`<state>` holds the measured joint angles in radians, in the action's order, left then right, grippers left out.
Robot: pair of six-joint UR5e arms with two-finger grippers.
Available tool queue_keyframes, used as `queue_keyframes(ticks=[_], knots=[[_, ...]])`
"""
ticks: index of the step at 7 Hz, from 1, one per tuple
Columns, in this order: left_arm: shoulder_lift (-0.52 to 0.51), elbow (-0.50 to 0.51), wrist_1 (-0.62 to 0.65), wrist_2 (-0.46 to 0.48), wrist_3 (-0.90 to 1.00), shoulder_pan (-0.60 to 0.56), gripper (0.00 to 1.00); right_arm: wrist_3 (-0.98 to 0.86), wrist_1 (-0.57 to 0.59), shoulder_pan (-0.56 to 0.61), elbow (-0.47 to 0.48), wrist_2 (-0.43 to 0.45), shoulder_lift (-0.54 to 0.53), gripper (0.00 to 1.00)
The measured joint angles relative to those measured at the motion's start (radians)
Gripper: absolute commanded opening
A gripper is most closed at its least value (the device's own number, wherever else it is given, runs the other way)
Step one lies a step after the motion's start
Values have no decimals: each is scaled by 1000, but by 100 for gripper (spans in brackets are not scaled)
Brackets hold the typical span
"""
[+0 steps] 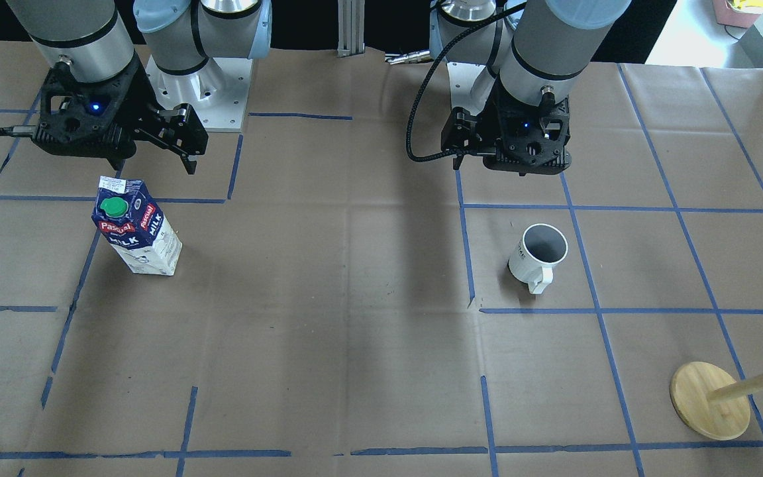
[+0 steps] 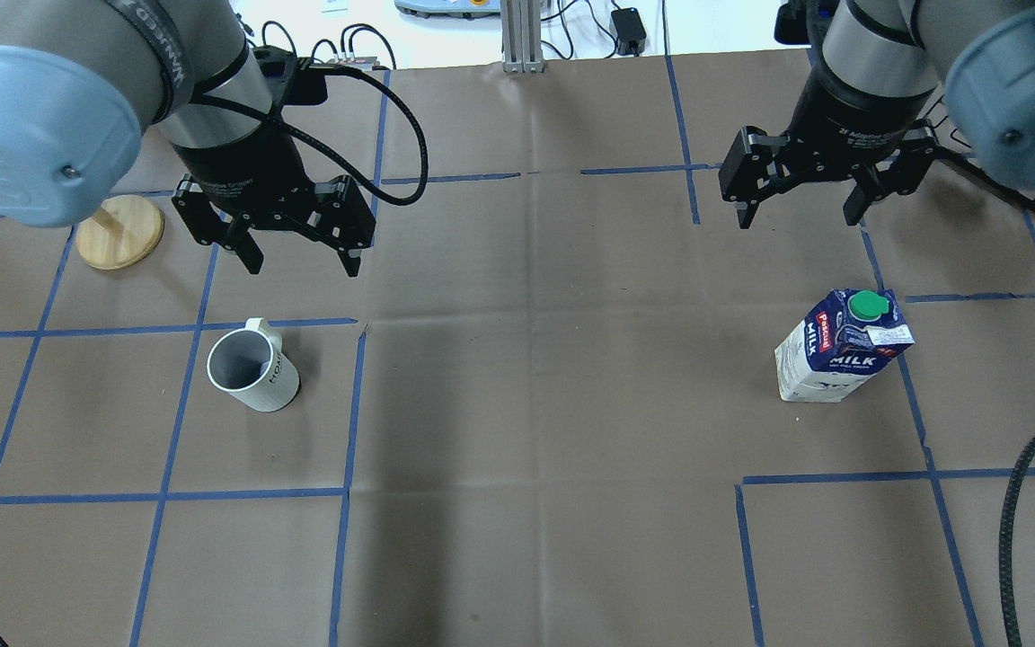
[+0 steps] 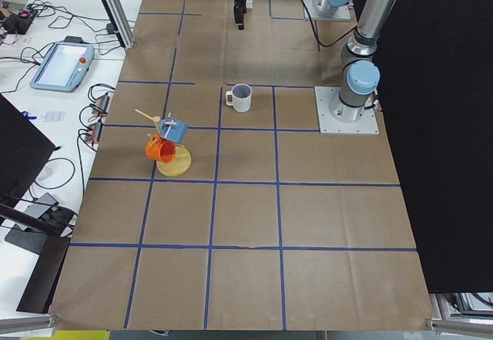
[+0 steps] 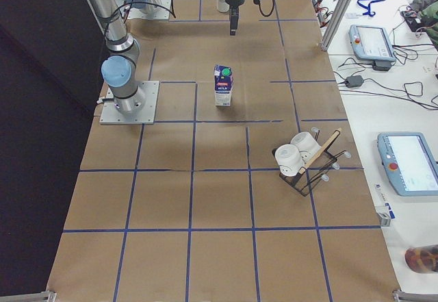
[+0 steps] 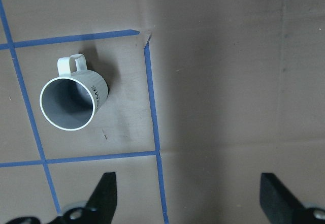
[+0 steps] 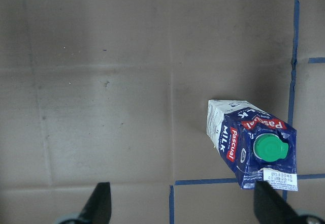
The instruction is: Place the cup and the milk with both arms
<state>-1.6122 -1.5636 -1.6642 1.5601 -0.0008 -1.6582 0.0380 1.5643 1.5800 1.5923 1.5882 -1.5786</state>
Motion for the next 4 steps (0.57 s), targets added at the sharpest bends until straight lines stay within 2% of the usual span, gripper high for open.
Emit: queue_keyframes(ticks=[4], knots=[[0,-9,2,0,2,0,100,-9,-2,0,0,0,0,100]])
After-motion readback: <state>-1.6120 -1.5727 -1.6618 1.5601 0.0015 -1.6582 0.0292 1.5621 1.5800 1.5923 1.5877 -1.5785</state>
